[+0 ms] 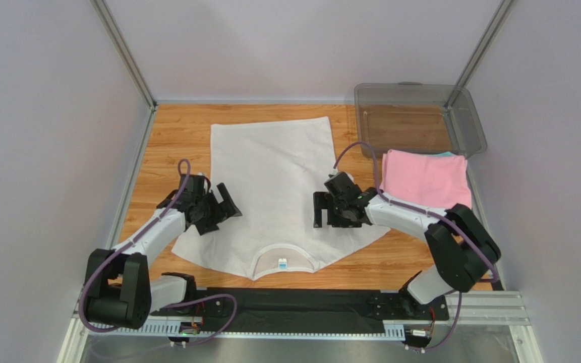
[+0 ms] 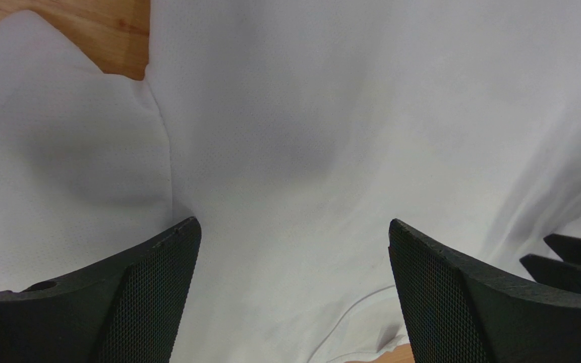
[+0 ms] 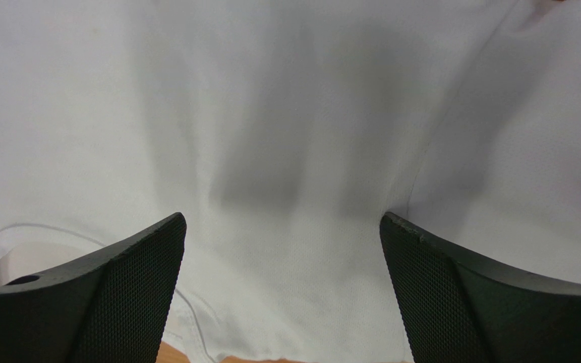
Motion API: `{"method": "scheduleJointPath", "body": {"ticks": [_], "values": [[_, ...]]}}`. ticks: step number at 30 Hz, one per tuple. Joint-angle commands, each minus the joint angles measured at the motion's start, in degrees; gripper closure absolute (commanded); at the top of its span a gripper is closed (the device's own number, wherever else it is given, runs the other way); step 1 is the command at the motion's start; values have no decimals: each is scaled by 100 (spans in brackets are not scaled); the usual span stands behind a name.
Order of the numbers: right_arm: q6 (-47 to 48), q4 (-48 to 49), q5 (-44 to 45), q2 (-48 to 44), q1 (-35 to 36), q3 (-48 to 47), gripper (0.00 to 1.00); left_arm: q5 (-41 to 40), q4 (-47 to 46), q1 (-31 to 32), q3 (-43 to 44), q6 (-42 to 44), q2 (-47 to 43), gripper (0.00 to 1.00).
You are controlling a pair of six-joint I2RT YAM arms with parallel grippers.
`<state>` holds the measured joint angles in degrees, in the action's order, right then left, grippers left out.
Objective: Fold and stack the t-shirts
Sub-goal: Flatten the tshirt out
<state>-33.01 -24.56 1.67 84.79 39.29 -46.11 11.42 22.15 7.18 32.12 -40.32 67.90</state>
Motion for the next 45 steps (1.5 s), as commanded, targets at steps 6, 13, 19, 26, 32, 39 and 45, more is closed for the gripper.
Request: {"method": "scheduleJointPath", "body": {"ticks": [6, 13, 19, 26, 32, 39, 45], "values": [[-171, 233, 194, 1398, -360, -1162, 0, -44, -308, 801, -179, -37, 268, 0], [436, -418, 228, 2523, -378, -2779, 0, -211, -132, 1048, -741, -423, -276, 0], [840, -857, -79, 3718, -369, -4657, 0, -272, -640, 1953, -1391, -1319, -822, 0], [1262, -1359, -940, 4958, -212, -6549, 0, -632, -1555, 3664, -1411, -2375, -140, 0], [1658, -1640, -1669, 5723, -44, -7895, 0, -1133, -2391, 5002, -673, -2964, 1196, 0], [2018, -1658, -1583, 5505, 35, -7774, 0, -1615, -2242, 5364, 522, -2570, 1762, 0], [1685, -2105, -599, 4802, -132, -7694, 0, -2362, -1374, 5566, 611, -2289, 920, 0]]}}
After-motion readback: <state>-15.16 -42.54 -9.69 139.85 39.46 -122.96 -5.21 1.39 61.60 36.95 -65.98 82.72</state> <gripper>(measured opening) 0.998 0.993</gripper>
